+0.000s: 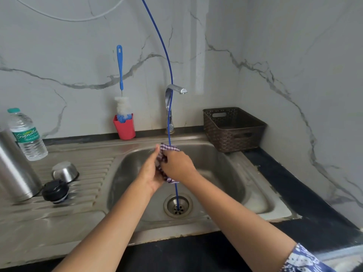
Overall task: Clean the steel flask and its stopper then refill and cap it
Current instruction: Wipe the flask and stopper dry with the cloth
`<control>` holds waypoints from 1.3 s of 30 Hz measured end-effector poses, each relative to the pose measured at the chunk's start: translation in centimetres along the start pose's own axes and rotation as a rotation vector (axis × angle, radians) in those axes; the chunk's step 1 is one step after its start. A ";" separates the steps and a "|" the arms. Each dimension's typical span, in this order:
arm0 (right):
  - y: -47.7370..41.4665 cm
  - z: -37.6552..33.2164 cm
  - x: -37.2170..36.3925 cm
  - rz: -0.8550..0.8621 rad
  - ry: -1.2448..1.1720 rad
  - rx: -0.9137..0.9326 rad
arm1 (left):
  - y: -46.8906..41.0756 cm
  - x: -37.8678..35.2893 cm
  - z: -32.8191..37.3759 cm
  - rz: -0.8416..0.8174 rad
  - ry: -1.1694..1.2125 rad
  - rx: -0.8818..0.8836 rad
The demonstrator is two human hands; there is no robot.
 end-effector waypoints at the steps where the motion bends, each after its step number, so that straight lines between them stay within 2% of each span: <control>1: 0.2 -0.3 -0.5 -0.057 -0.098 0.053 | 0.0 0.2 0.1 0.000 -0.015 -0.012; 3: 0.9 0.3 -0.5 -0.110 -0.374 0.086 | 0.0 1.0 0.3 0.019 -0.014 -0.031; 4: 1.2 1.5 0.3 -0.047 -0.526 0.039 | -0.1 1.3 0.3 0.022 0.002 -0.030; 7: 3.4 8.7 2.2 0.337 -0.820 -0.342 | -0.2 1.2 0.3 0.001 0.132 -0.030; 8: 4.6 10.3 1.4 0.363 -0.908 -0.497 | -0.2 0.8 0.6 -0.014 0.172 -0.048; 10: 6.4 10.8 -2.0 0.203 -1.144 -0.713 | -0.2 -0.5 1.1 -0.058 0.232 -0.094; 11: 6.8 10.1 -3.4 0.114 -1.259 -0.754 | -0.1 -1.3 1.3 -0.087 0.249 -0.113; 12: 6.8 9.4 -4.0 0.084 -1.345 -0.750 | -0.1 -2.1 1.4 -0.111 0.257 -0.127; 13: 6.5 9.0 -3.9 0.124 -1.408 -0.721 | 0.0 -2.9 1.5 -0.133 0.258 -0.133; 17: 4.4 9.8 0.5 0.503 -1.584 -0.570 | -0.4 -5.1 1.3 -0.156 0.159 -0.161; 23: 3.3 14.1 10.6 0.717 -1.317 -0.472 | -3.0 -9.5 1.0 -0.152 -0.129 -0.089; 29: 2.2 19.8 21.3 0.864 -0.985 -0.391 | -7.7 -16.1 2.9 0.028 -0.308 -0.104; 32: 1.0 22.3 23.1 0.822 -0.918 -0.409 | -10.3 -19.8 2.3 0.027 -0.370 -0.063; 35: -0.9 24.0 23.4 0.688 -0.749 -0.438 | -14.0 -20.7 1.1 0.026 -0.343 -0.013; 39: -3.5 26.2 22.6 0.594 -0.639 -0.483 | -15.3 -20.2 0.6 0.057 -0.260 -0.102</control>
Point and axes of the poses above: each hand's wrist, its own y-axis away from the middle knuckle, its own x-axis out of the back of the hand, z = x × y, the point moved 10 cm from there along -y, towards the middle knuckle, and after that the axes turned 14 degrees about x, right-handed, at the moved point
